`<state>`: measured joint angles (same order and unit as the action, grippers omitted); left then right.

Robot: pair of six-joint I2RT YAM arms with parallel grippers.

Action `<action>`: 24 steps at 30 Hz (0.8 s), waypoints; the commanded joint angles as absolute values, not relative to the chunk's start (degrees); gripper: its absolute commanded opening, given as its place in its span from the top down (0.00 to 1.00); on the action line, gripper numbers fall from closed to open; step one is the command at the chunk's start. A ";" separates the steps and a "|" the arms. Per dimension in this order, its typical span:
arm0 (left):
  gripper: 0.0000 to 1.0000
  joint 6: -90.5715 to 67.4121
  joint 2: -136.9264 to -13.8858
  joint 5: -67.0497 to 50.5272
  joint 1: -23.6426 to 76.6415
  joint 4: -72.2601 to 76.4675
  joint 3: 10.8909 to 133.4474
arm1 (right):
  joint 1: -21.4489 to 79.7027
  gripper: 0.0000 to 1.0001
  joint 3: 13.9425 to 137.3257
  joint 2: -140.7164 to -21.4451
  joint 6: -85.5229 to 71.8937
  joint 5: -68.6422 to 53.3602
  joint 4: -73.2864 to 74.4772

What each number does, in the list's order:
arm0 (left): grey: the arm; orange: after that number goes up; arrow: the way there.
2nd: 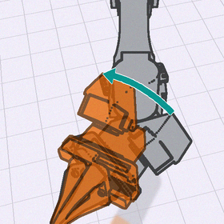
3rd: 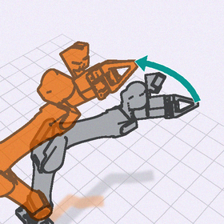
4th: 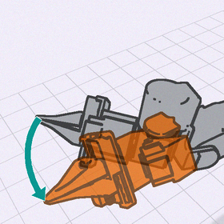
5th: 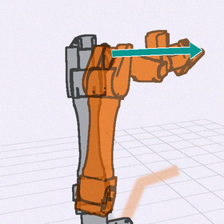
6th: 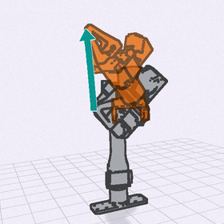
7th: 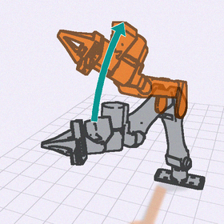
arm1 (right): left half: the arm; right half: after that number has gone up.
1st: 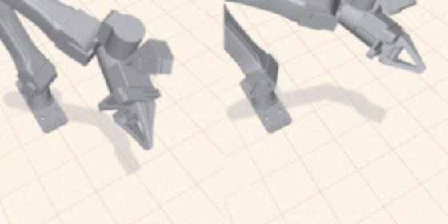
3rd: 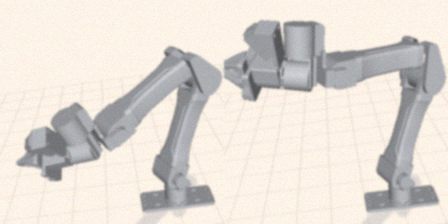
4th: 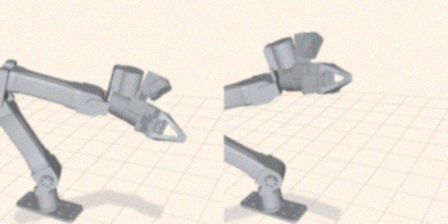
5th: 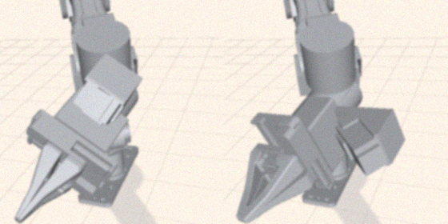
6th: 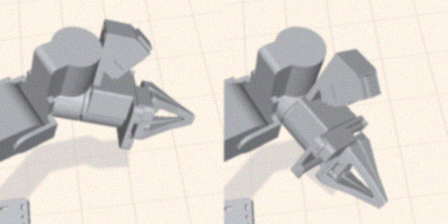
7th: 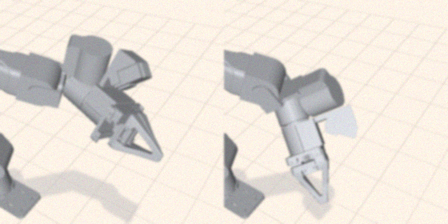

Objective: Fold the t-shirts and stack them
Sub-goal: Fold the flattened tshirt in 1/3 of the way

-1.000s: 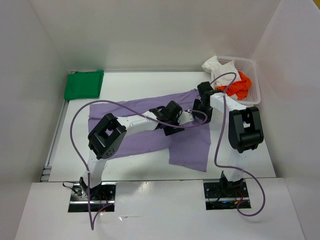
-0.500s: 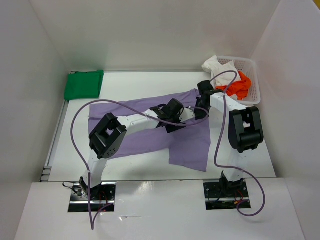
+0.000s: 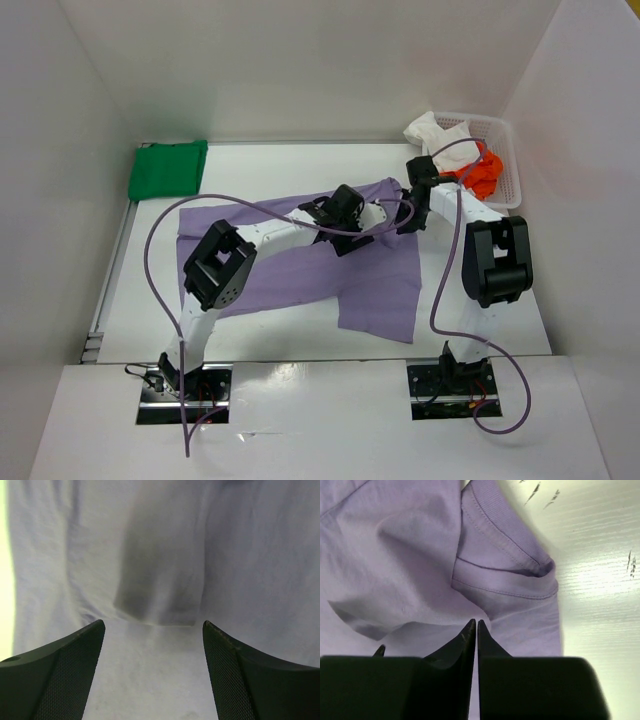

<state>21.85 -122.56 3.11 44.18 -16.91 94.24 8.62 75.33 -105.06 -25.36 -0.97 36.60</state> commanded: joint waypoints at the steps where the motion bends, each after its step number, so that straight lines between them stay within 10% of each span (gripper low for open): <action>1: 0.15 20.92 -123.84 2.11 44.47 -18.54 95.36 | 8.53 0.91 77.34 -102.92 -24.08 -2.64 36.12; 13: 0.30 19.60 -124.37 2.64 44.47 -16.88 95.98 | 8.53 0.45 75.06 -104.23 -23.55 -6.68 34.54; 24: 0.46 19.60 -126.04 2.11 44.47 -17.92 98.43 | 8.53 0.45 73.92 -107.40 -24.17 -6.68 33.40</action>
